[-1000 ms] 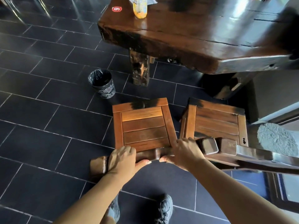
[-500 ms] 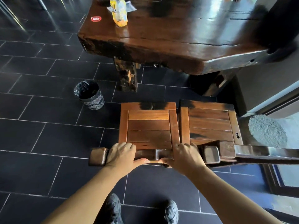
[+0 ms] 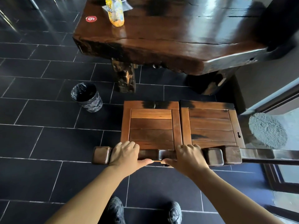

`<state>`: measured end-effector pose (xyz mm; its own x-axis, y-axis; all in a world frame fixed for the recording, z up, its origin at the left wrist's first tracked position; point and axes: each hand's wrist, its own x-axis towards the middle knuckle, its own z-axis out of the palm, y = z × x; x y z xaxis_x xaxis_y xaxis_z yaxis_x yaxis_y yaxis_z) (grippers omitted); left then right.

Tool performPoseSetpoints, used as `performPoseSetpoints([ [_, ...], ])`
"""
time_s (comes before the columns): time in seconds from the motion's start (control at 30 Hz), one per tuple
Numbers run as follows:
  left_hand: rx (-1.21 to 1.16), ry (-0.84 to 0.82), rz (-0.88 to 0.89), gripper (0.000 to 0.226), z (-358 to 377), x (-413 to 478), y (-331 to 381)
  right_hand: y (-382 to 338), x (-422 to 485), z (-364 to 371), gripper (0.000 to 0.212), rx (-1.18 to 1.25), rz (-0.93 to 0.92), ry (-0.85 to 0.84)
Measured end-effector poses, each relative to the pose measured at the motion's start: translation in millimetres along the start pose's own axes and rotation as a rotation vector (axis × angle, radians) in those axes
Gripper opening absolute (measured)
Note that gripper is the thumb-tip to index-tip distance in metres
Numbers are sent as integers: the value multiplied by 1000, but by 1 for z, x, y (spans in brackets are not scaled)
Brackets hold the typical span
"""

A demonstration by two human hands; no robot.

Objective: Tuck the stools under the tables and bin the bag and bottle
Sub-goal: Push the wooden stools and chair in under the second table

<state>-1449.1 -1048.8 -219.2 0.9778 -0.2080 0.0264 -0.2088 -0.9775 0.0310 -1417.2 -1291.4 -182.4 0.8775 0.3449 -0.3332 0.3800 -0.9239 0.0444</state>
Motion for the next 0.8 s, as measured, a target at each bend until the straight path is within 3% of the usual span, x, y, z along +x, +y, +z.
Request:
performPoseSetpoints([
  [0.23,-1,-9,-3,82,-5,19,-8,5,17,-4,78,9,4,-15],
  [0.47,20,-194,-33,102,-19,67,-19,17,61,-22,71,-15,1,9],
  [0.57,28,-223,-27,91,-19,88,-27,22,80,-30,66,17,-15,30],
  [0.8,85,-227,-23,80,-19,134,-49,31,129,-39,76,-41,-11,72],
])
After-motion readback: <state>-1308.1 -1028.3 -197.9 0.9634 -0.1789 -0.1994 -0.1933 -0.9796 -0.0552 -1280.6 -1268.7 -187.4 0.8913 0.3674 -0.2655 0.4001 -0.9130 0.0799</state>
